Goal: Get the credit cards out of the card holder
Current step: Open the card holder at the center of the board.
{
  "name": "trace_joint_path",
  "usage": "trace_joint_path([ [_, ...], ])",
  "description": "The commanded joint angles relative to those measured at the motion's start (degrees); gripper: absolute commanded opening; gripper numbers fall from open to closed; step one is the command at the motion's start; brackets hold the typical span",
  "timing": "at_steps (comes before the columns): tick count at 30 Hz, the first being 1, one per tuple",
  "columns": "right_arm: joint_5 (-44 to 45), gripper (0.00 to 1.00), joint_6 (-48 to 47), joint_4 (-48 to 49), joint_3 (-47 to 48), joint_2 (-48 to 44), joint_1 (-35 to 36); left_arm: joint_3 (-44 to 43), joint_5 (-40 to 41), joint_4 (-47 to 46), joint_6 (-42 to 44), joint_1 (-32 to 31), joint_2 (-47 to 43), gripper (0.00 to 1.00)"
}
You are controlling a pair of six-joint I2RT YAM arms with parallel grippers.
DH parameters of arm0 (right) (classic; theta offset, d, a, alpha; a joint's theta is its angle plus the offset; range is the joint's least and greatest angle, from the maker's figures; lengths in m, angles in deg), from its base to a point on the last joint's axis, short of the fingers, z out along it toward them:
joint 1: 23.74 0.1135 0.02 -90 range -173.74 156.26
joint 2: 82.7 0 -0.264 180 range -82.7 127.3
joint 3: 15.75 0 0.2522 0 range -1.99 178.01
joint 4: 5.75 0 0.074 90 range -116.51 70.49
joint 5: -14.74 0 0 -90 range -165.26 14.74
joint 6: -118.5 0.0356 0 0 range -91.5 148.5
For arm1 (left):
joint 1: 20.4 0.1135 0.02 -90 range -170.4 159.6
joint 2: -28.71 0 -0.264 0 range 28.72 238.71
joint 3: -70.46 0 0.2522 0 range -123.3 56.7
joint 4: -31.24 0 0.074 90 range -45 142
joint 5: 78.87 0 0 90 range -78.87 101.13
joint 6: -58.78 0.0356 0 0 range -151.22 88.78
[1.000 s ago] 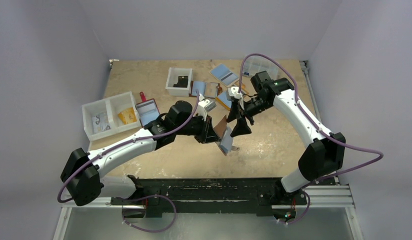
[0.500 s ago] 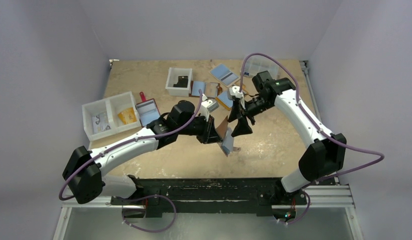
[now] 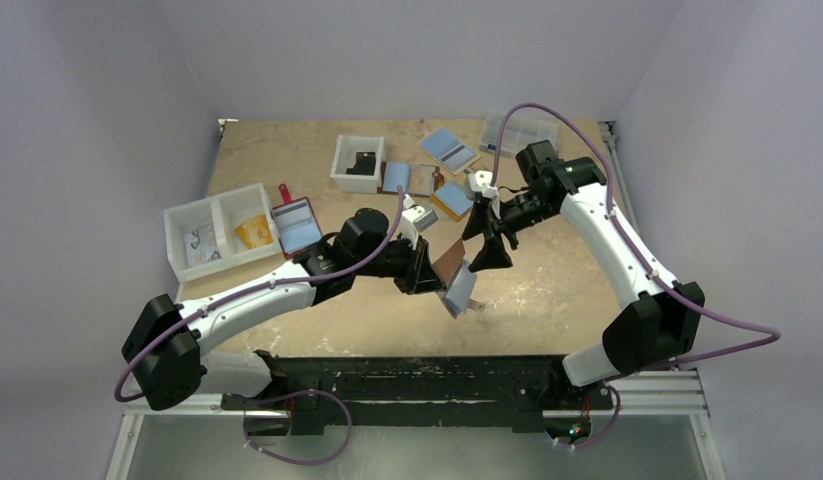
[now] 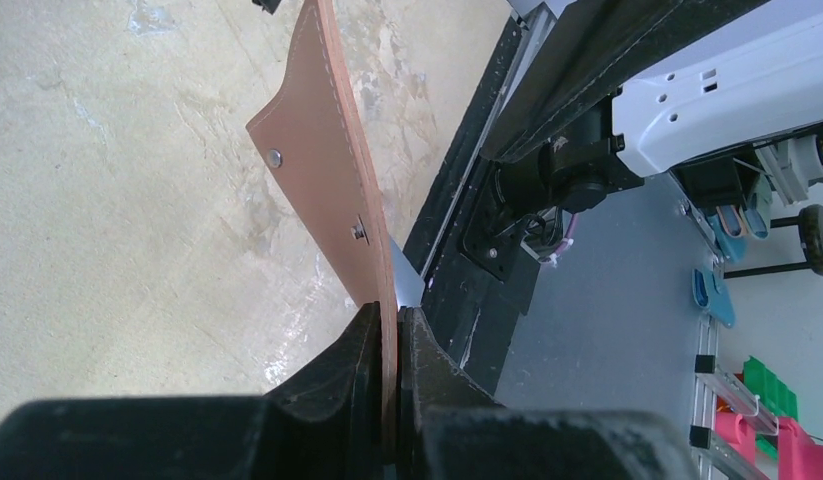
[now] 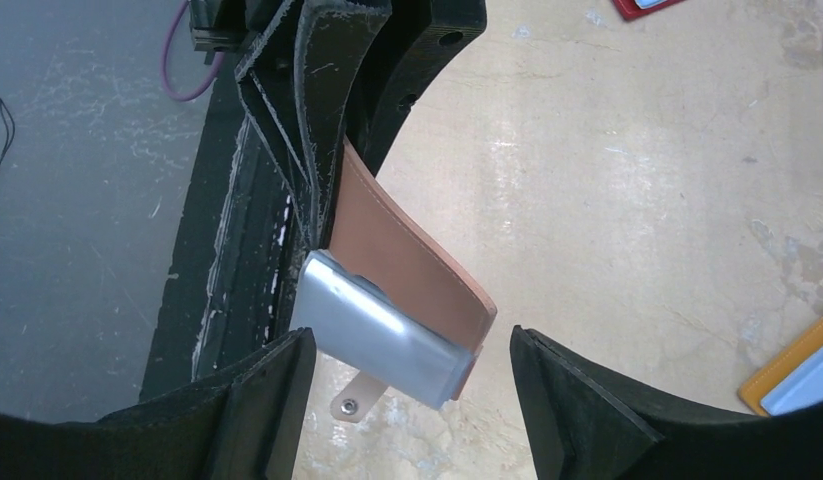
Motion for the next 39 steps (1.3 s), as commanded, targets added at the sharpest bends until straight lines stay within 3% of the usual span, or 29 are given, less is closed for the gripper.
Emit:
trace_joint_path([
  [1, -2.59, 0.80, -3.46, -2.64, -0.20, -2.07, -0.49, 0.07, -1.50, -4.82, -0.64, -0.48, -1.89, 0.00],
  [39, -3.44, 0.84, -7.93, -5.91, -0.45, -2.46, -0.67, -0.52, -1.50, -5.89, -0.64, -2.43, 0.42, 0.00],
])
